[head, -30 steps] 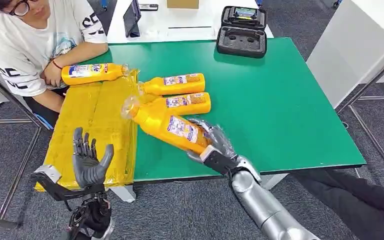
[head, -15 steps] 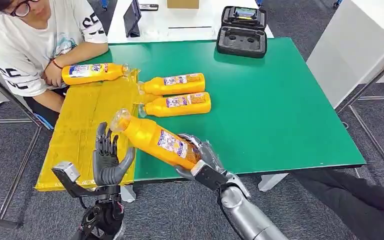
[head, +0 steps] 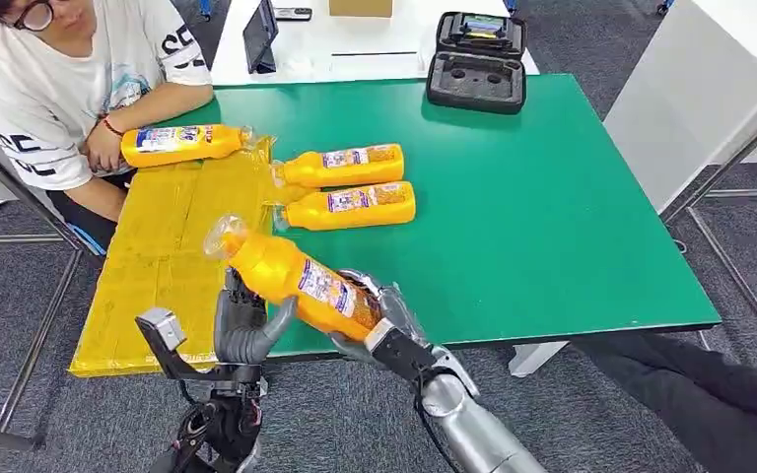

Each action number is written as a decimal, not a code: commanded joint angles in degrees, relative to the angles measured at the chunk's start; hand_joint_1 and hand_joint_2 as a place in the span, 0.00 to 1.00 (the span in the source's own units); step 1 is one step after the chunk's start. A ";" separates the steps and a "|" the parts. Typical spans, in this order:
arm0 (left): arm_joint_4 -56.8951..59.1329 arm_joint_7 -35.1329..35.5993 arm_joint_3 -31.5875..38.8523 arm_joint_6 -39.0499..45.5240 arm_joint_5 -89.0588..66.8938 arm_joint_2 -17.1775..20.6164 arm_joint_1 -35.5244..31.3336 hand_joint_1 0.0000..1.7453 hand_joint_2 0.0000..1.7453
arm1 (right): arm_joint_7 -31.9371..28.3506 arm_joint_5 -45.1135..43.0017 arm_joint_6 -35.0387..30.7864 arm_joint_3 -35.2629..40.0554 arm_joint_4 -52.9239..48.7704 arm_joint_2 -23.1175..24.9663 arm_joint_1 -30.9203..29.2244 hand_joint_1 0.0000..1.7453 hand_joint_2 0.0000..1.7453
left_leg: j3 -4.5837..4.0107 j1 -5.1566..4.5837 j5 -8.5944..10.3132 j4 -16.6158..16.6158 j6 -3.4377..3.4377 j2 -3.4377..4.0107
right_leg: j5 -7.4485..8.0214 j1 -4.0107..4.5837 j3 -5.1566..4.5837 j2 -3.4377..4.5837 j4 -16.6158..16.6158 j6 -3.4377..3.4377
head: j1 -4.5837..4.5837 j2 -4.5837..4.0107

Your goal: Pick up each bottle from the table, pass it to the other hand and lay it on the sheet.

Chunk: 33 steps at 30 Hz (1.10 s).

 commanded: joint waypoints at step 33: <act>5.98 0.37 -4.71 -8.40 2.00 0.11 -3.28 1.00 1.00 | 0.37 5.30 4.96 0.67 8.33 1.41 -2.90 1.00 1.00 | 0.19 -0.02 -0.07 -0.05 -0.01 0.04 | -0.06 0.00 0.21 -0.02 -0.05 0.00 | 0.00 0.00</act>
